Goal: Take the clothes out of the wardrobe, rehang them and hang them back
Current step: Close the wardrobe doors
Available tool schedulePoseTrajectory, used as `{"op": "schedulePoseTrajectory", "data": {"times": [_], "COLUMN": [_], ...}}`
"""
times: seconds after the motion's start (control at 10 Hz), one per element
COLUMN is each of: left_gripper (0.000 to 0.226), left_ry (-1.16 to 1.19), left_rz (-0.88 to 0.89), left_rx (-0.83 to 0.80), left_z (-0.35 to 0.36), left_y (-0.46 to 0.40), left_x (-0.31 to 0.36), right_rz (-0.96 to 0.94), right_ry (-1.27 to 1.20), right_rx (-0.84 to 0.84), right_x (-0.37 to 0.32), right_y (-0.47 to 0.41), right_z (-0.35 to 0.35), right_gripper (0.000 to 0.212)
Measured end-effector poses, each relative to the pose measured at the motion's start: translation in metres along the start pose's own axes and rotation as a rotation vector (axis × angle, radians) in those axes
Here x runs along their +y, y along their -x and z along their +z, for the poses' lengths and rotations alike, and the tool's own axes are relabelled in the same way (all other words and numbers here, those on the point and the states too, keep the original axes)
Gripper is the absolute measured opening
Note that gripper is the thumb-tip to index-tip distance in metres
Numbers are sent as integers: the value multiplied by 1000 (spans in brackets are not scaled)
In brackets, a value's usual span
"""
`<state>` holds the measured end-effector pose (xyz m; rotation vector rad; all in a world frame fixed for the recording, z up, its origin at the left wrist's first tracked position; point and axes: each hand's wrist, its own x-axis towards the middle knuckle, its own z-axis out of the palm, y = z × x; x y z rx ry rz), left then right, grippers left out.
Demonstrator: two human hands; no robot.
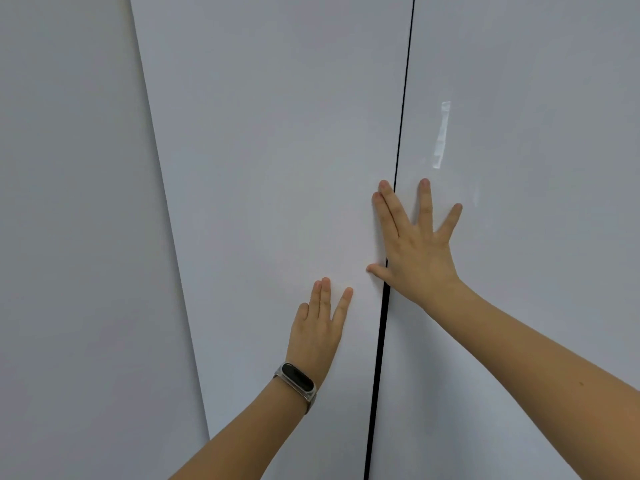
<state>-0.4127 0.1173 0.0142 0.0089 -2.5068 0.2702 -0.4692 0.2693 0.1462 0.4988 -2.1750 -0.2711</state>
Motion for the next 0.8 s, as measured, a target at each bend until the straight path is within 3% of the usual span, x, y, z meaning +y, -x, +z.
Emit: {"op": "schedulePoseTrajectory", "data": {"times": [0.3,0.5,0.6,0.7,0.8], "left_gripper": [81,88,97,90,82], "left_ry": [16,14,26,4,142], "left_rz": [-12,-46,-66,21,-19], "left_rx": [-30,-164,-147,-255,-332], "left_z": [5,-1,-14,-25,-44], "left_y": [-8,-10,-11,-12,-2], "left_x": [-2,3,1,-1,-8], "right_rz": [17,33,29,4,-26], "right_ry": [47,15,20,-6,-200], "right_rx": [-3,-19,-82,-165,-250], "right_x": [-3,-6,-7,-6,4], "right_y": [-2,-3,0,4,3], "right_z": [14,14,7,-2,-21], "right_gripper": [119,121,121,123,114]}}
